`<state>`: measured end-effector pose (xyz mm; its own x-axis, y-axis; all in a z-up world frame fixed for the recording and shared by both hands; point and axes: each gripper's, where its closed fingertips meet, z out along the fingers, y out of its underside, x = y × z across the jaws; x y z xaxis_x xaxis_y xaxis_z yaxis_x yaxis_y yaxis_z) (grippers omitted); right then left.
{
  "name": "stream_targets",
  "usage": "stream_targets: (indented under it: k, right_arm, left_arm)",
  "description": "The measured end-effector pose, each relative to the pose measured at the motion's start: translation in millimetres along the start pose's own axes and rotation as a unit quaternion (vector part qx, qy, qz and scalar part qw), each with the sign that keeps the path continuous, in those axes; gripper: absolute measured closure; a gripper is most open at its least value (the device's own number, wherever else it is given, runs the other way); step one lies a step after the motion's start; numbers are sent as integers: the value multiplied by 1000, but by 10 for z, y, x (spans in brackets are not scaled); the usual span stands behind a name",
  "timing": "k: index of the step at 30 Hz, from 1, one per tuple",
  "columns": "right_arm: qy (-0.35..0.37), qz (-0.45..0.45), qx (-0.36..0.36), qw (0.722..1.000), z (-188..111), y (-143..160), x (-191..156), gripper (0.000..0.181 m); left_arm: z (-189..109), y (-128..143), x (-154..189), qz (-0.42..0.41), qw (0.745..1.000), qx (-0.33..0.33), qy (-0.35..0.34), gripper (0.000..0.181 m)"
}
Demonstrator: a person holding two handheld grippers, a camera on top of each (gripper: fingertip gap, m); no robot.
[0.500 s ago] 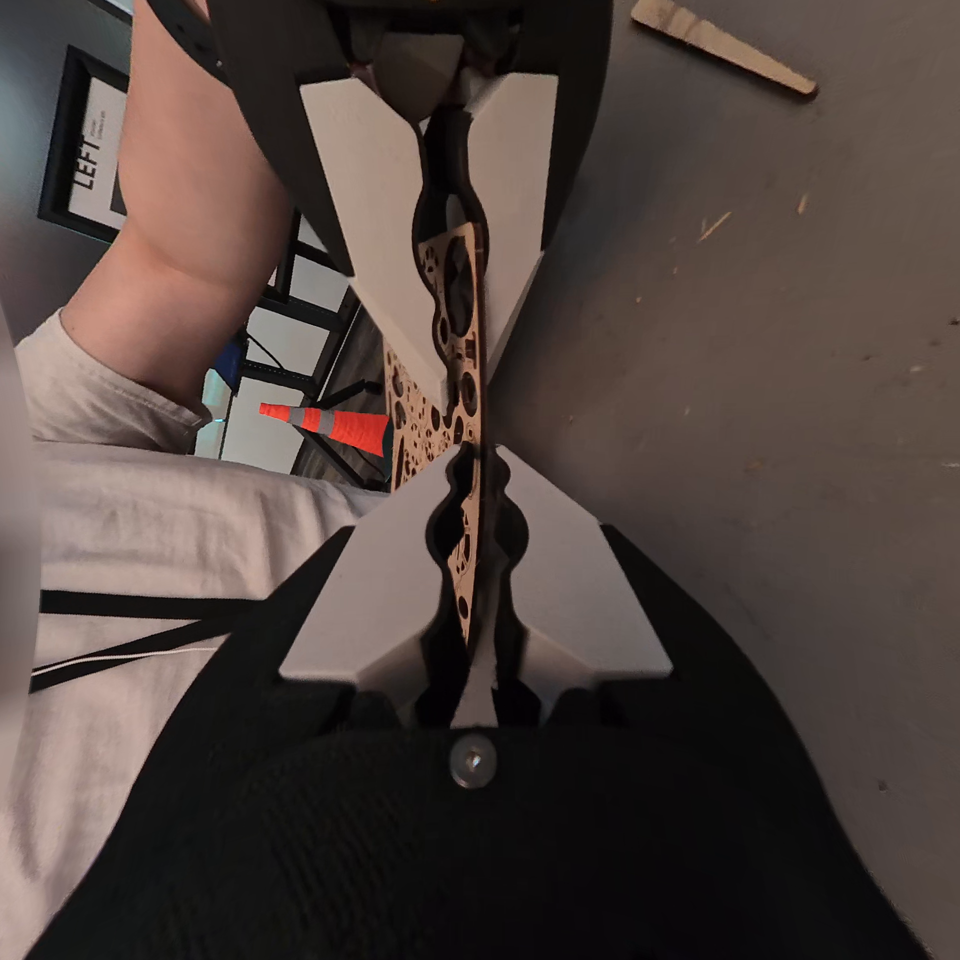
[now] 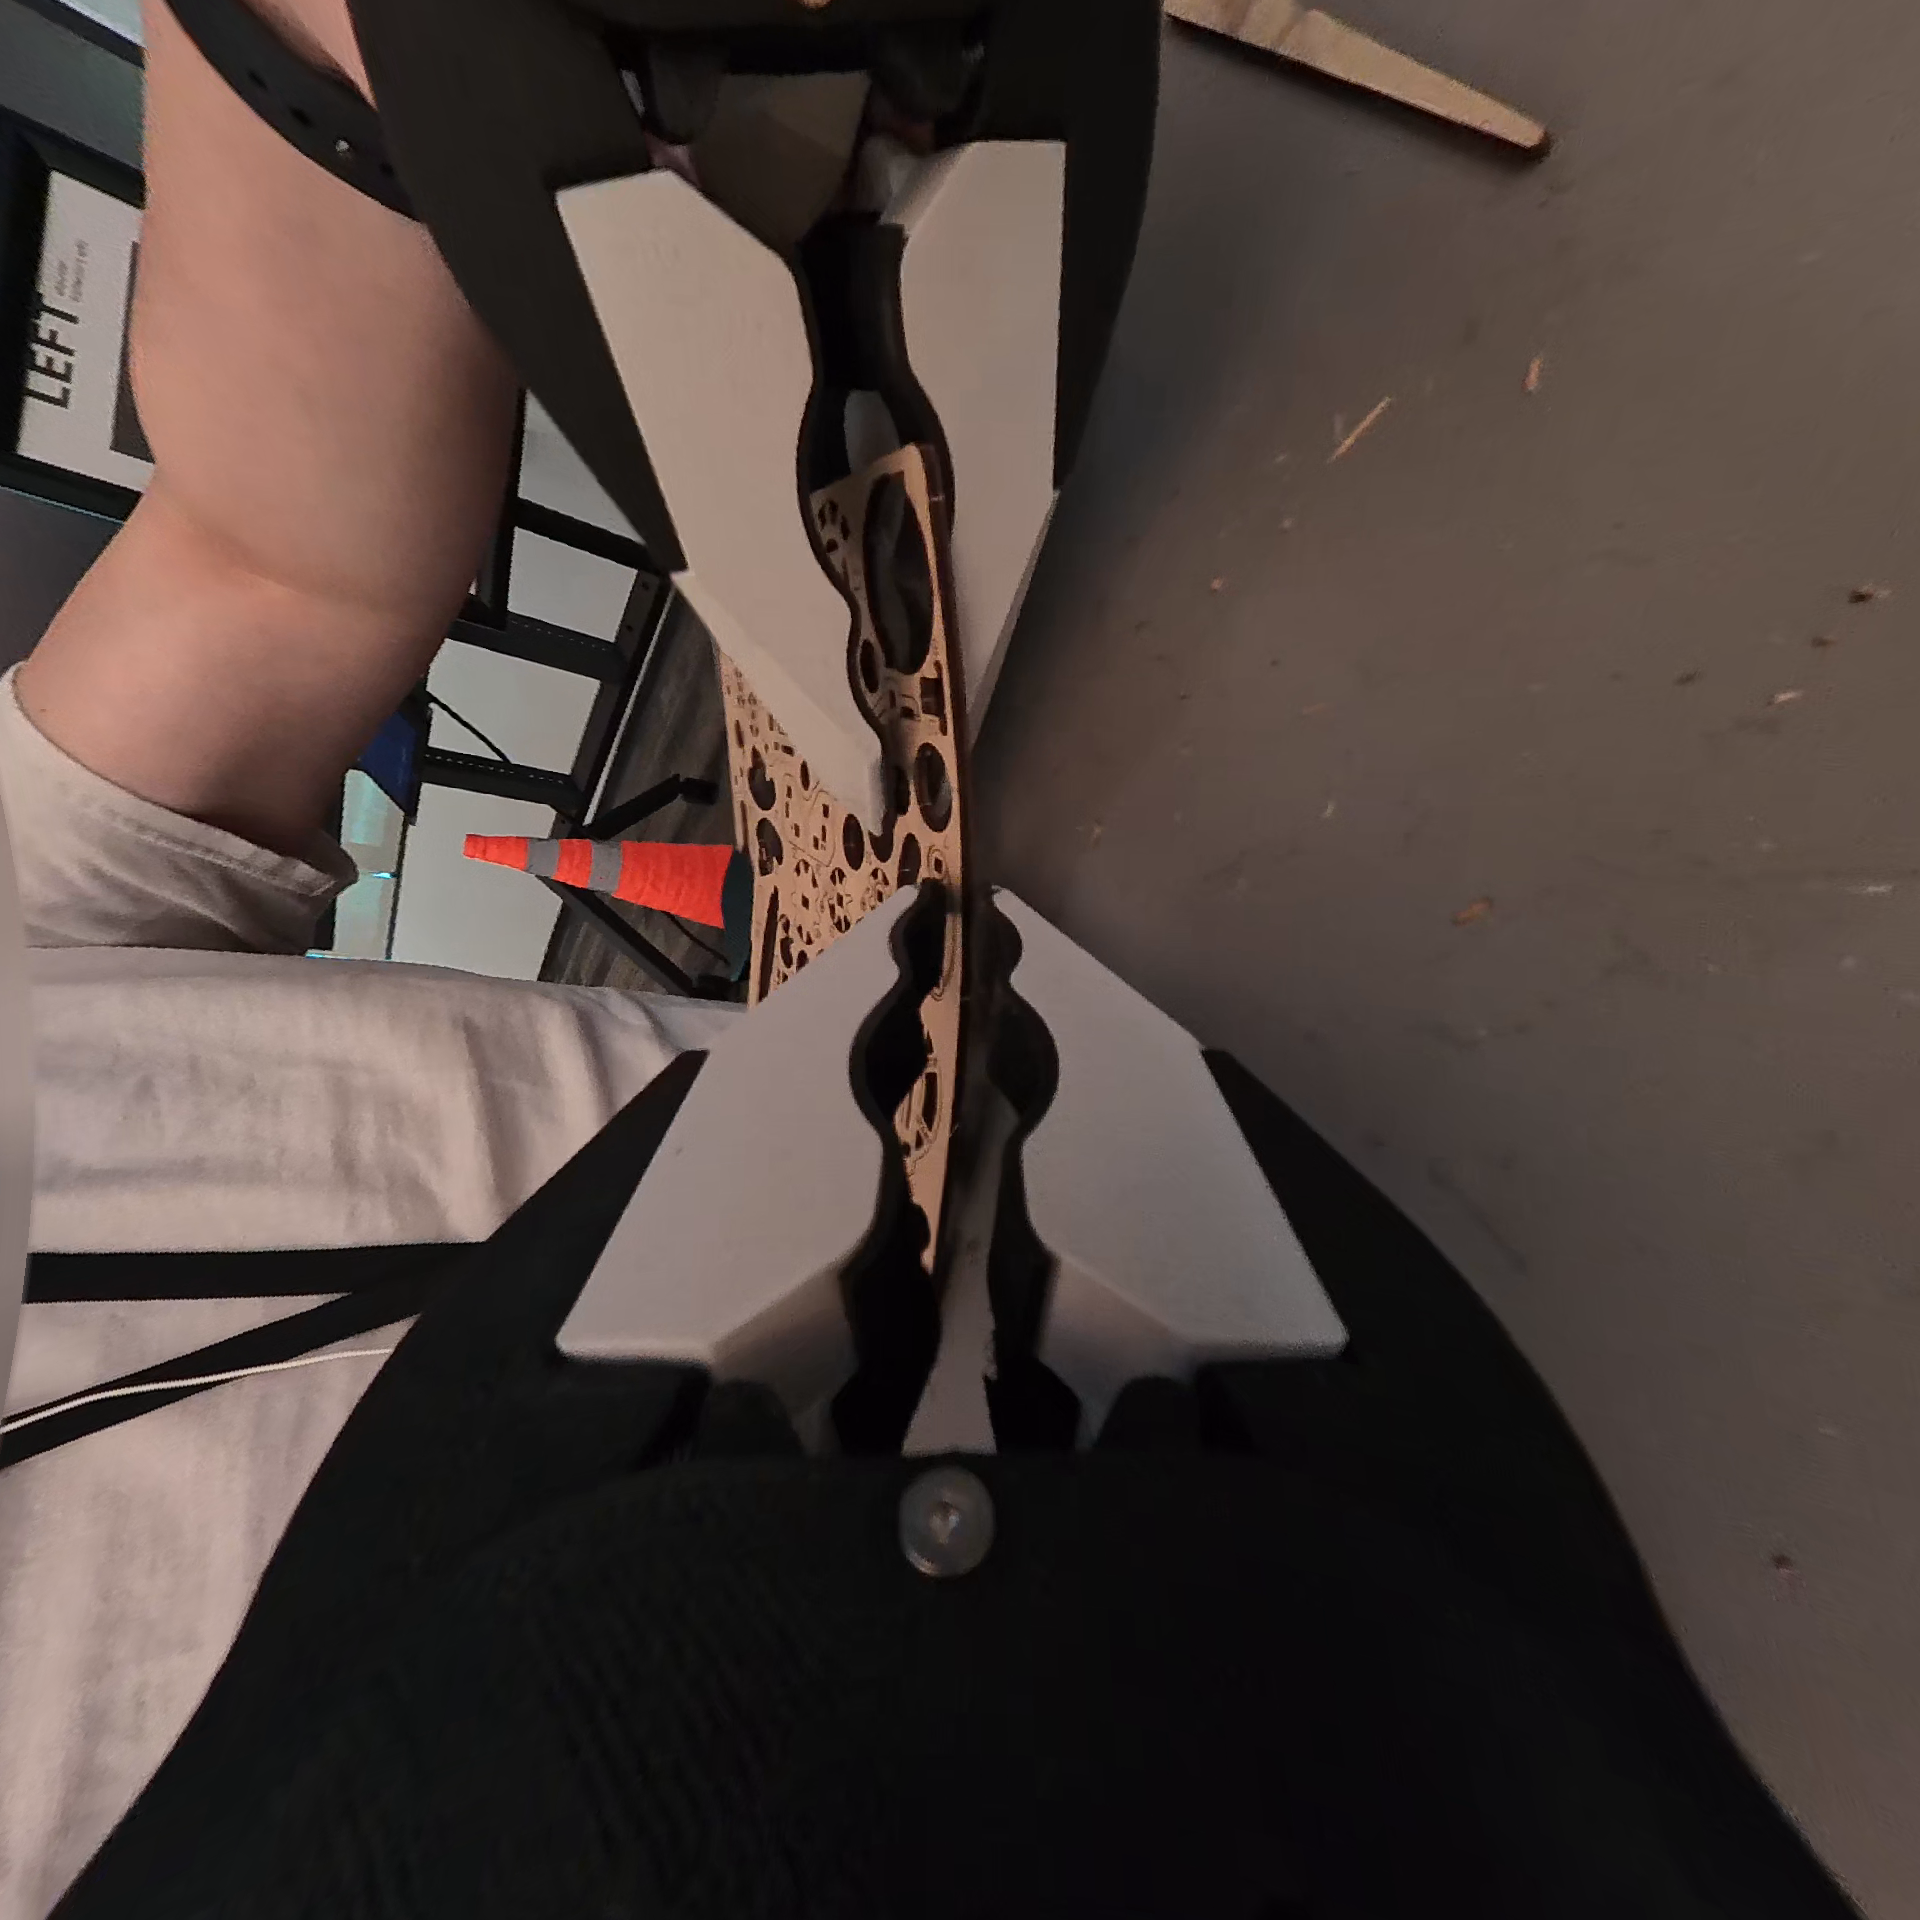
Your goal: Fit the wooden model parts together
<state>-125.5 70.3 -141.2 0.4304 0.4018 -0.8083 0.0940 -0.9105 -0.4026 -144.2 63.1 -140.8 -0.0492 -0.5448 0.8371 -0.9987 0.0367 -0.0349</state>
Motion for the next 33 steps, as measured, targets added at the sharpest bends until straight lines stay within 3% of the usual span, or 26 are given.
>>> stream_targets:
  k: [4,10,22,33]
  right_arm:
    - [-23,-46,9,999,2,-19,-94,178]
    - [-63,-18,24,998,-14,-74,-171,179]
    - [-61,5,13,998,32,-61,-157,178]
    - [-23,-37,0,999,63,-27,-122,177]
  left_arm:
    - [-22,41,76,-14,1000,-10,26,177]
    - [-22,42,130,-2,999,-11,30,177]
    - [-3,49,112,-10,999,-11,39,177]
    - [11,65,110,-1,1000,-19,12,178]
